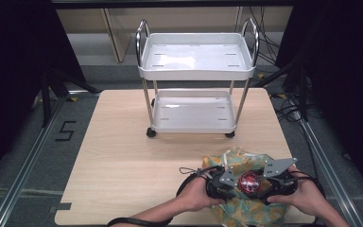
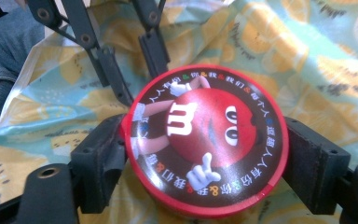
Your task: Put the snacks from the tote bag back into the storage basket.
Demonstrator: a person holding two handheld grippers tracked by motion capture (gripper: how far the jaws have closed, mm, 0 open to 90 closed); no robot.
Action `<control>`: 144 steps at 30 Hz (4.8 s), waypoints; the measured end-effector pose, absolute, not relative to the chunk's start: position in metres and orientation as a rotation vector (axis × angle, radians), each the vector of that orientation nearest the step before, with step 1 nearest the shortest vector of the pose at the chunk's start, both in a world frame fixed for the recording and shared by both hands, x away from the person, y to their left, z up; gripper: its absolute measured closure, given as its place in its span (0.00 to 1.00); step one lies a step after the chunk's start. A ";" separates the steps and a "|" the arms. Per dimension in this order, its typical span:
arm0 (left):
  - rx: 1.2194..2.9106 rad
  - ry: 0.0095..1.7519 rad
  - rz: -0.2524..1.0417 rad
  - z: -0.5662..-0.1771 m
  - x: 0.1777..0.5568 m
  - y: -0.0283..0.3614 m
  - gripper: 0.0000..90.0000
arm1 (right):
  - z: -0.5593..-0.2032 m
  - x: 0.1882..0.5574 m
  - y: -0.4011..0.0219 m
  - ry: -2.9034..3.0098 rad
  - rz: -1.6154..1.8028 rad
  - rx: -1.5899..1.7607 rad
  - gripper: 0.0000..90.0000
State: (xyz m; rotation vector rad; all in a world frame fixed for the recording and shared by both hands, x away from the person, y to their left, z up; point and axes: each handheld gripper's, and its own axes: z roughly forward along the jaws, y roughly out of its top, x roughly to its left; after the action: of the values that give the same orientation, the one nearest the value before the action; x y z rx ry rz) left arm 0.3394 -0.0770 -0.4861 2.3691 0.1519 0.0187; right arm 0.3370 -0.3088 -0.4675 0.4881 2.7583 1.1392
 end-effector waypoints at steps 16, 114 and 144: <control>2.390 0.109 0.044 -0.487 0.338 -0.081 0.78 | -0.478 0.338 -0.312 2.758 1.203 0.558 0.23; 2.239 0.283 0.126 -0.435 0.332 -0.026 0.70 | -0.383 0.363 -0.320 2.522 1.375 0.520 0.29; 2.122 0.579 0.354 -0.422 0.346 0.103 0.53 | -0.375 0.386 -0.293 2.517 1.377 0.451 0.29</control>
State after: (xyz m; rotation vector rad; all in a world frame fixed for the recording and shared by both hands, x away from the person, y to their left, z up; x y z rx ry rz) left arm 0.3459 0.1031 -0.4221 2.1217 0.5789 0.3535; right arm 0.3861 -0.2929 -0.3750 0.4515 2.5172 1.3769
